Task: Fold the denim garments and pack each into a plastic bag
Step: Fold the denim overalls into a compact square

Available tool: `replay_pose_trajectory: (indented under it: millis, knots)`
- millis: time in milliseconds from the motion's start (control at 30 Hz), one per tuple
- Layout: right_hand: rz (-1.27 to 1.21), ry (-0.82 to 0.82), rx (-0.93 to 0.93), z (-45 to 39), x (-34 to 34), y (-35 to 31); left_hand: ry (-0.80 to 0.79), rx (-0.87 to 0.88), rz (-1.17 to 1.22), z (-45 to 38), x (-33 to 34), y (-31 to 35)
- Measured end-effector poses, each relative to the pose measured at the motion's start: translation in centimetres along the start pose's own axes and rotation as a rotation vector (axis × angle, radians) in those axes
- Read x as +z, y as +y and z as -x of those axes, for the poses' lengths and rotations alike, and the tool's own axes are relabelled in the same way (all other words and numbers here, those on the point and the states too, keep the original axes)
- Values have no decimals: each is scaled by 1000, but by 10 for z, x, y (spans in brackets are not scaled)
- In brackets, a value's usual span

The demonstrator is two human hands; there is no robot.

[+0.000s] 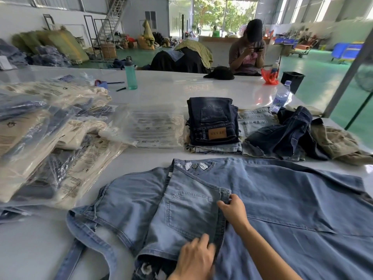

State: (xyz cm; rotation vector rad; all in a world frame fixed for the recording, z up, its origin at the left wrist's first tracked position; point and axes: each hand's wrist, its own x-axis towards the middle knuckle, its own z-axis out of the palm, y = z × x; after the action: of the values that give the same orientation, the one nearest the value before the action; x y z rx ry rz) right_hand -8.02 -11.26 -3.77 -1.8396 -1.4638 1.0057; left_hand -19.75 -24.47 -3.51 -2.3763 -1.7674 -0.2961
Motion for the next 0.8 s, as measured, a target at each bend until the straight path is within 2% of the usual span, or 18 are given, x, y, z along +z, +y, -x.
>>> replay_pose_trajectory:
  millis: [67,133,267,400,467,567,600,700,800]
  knots:
    - [96,-40,-18,-10,-4,-7,30,-1,12,-3,-2,-1]
    - [58,-22,-90,-18,-10,-15,52,12,106,-9,-9,0]
    - [-97,159,-193,-25,-21,-27,151,71,182,-24,-19,16]
    - [6,129,-15,-25,-22,-8,-99,212,63,-18,-14,26]
    - [22,130,27,-20,-22,2,-82,234,102,-10,-12,13]
    - [56,65,-22,-9,-24,6,120,64,306,-2,-11,-25]
    - [84,16,-55,-5,-24,8,119,-29,310,3,-8,-38]
    - [161,-17,-180,-2,-21,19,-212,-365,142,15,-2,-69]
    - [212,51,-260,3,-18,26,-349,-422,92,39,9,-72]
